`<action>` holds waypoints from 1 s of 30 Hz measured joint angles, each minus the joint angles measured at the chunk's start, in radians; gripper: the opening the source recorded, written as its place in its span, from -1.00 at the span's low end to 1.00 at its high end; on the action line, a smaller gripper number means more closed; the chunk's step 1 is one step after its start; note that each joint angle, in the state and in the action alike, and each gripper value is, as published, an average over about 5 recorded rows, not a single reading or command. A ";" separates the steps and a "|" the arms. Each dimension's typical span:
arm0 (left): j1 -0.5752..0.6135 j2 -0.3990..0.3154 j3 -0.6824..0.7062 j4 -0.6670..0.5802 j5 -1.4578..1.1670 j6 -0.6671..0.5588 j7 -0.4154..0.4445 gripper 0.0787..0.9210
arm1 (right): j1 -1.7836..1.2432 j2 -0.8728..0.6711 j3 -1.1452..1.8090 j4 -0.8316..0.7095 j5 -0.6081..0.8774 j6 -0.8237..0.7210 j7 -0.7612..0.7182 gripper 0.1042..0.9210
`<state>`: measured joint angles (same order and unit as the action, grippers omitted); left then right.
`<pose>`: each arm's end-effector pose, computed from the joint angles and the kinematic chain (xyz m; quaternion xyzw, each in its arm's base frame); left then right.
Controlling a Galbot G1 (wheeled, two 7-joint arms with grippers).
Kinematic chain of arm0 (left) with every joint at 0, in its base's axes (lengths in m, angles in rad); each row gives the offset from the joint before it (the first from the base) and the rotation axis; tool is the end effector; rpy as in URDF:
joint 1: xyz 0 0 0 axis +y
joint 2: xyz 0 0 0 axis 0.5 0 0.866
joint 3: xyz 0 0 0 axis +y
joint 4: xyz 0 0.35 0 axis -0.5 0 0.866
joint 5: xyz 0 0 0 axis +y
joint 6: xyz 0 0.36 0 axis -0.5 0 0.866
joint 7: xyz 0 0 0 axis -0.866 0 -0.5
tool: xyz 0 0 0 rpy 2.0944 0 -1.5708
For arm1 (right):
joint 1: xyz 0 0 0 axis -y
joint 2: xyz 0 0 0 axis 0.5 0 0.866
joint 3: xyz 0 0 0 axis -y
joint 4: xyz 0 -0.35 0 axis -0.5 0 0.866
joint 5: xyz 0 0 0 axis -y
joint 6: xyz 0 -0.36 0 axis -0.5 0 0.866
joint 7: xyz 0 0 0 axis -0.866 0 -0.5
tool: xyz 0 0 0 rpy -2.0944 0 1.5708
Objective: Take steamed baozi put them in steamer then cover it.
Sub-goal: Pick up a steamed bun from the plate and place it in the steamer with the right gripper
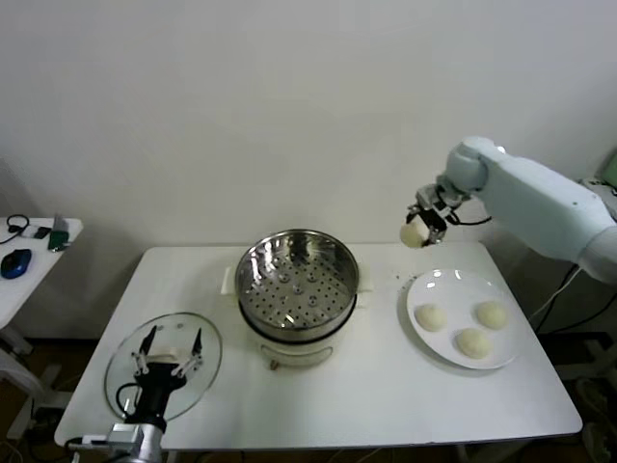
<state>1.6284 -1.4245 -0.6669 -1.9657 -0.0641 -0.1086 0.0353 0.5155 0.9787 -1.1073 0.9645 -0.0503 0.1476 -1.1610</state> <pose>0.1638 0.0778 -0.3497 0.0104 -0.9971 -0.0671 0.0335 0.6253 -0.0648 -0.0228 0.5236 -0.4357 0.6871 0.2529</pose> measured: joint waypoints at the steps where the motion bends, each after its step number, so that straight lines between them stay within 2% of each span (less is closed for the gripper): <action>1: 0.001 0.001 0.000 -0.001 0.000 0.001 0.000 0.77 | 0.022 0.010 -0.018 0.008 0.009 0.009 -0.001 0.44; 11: 0.017 0.021 0.012 -0.014 0.001 0.004 0.000 0.77 | 0.131 0.195 -0.103 0.018 -0.012 0.155 -0.001 0.43; 21: 0.025 0.043 0.018 -0.027 -0.003 0.004 0.000 0.77 | 0.091 0.403 -0.090 -0.042 -0.177 0.317 0.022 0.44; 30: 0.030 0.061 0.018 -0.039 -0.013 0.006 -0.001 0.77 | -0.014 0.518 -0.044 -0.093 -0.368 0.415 0.045 0.45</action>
<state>1.6588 -1.3634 -0.6491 -2.0049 -0.0772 -0.1023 0.0342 0.5012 1.4971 -1.1510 0.8711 -0.4187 0.5629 -1.1159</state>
